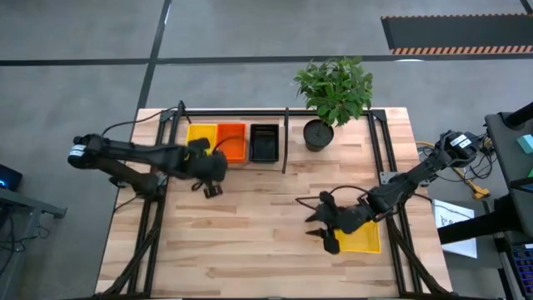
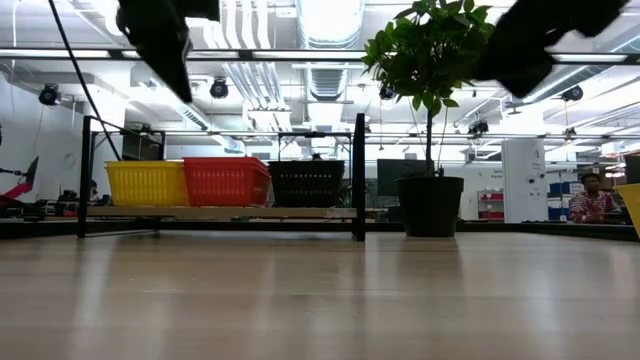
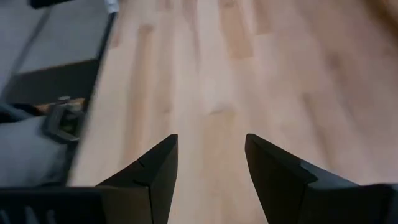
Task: Stack baskets on shelf by color
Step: Stack the yellow basket on the yellow basket on the shelf
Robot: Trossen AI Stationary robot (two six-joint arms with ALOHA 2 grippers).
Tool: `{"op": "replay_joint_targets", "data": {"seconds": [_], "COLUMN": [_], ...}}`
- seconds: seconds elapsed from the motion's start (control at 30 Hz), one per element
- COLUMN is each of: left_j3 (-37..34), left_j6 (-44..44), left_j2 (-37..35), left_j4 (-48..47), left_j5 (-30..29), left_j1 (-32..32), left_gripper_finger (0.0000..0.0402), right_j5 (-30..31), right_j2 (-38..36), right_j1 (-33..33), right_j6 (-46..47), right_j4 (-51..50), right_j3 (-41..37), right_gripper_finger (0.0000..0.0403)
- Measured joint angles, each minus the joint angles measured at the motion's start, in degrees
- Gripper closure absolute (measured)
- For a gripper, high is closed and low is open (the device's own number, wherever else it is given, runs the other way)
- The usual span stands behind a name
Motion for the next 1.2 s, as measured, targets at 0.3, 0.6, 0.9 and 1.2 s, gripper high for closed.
{"op": "replay_joint_targets", "data": {"seconds": [0.3,0.6,0.9,1.2], "left_j3": [-0.5,-0.5,-0.5,-0.5], "left_j6": [5.6,24.9,27.0,27.0], "left_j2": [-0.5,1.5,1.9,1.9], "left_j4": [21.6,40.9,41.1,41.0], "left_j5": [-13.4,-14.2,-20.0,-20.1], "left_j1": [-17.6,-21.7,-21.6,-21.6], "left_gripper_finger": [0.0398,0.0398,0.0398,0.0398], "right_j5": [-3.4,-5.4,-4.7,-5.3], "right_j2": [0.5,9.0,23.0,28.8], "right_j1": [5.3,10.9,12.8,11.8], "right_j6": [22.5,50.3,60.4,58.5], "right_j4": [0.0,-28.4,-62.0,-62.4], "right_j3": [0.0,10.0,28.4,31.3], "right_gripper_finger": [0.0225,0.0225,0.0225,0.0225]}}
